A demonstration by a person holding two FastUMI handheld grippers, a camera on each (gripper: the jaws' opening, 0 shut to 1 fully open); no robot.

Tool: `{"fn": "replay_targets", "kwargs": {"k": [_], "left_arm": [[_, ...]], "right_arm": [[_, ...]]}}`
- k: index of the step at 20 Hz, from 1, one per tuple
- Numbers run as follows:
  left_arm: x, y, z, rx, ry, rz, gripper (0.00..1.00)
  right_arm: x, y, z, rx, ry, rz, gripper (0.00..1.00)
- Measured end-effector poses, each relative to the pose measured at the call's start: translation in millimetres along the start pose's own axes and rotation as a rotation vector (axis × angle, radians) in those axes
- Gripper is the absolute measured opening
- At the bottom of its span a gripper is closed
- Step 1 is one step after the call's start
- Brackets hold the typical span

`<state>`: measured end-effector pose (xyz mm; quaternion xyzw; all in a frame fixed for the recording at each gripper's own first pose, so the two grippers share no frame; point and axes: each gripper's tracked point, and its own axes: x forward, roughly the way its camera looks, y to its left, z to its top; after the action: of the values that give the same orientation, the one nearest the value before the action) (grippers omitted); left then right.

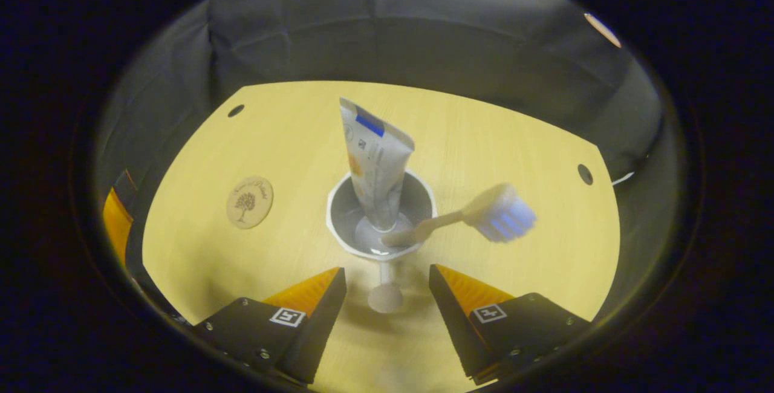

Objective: Put the toothbrush and toothpaste on the desktop into the cup, then pick up the cup and place it on the coaster on the desktop.

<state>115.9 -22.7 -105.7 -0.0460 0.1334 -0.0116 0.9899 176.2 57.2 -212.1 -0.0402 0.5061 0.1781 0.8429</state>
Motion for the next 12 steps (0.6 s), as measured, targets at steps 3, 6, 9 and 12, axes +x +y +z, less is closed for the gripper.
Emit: {"fn": "replay_targets", "kwargs": {"k": [3,6,9,12], "left_arm": [[-1.3,7.5,-0.1,0.002,0.000,0.012,0.98],[1.5,12.3,-2.9,-0.003,0.008,0.008,0.98],[1.7,18.8,-7.9,-0.008,0.024,0.012,1.00],[3.1,25.1,-13.8,-0.015,0.042,0.020,0.98]], "right_arm": [[9.9,0.6,-0.8,-0.047,0.055,-0.023,0.84],[18.8,2.7,-3.2,-0.039,0.097,-0.022,0.85],[27.8,2.9,-3.4,-0.025,0.125,-0.019,0.84],[33.8,4.5,-5.4,-0.020,0.147,-0.011,0.79]]}}
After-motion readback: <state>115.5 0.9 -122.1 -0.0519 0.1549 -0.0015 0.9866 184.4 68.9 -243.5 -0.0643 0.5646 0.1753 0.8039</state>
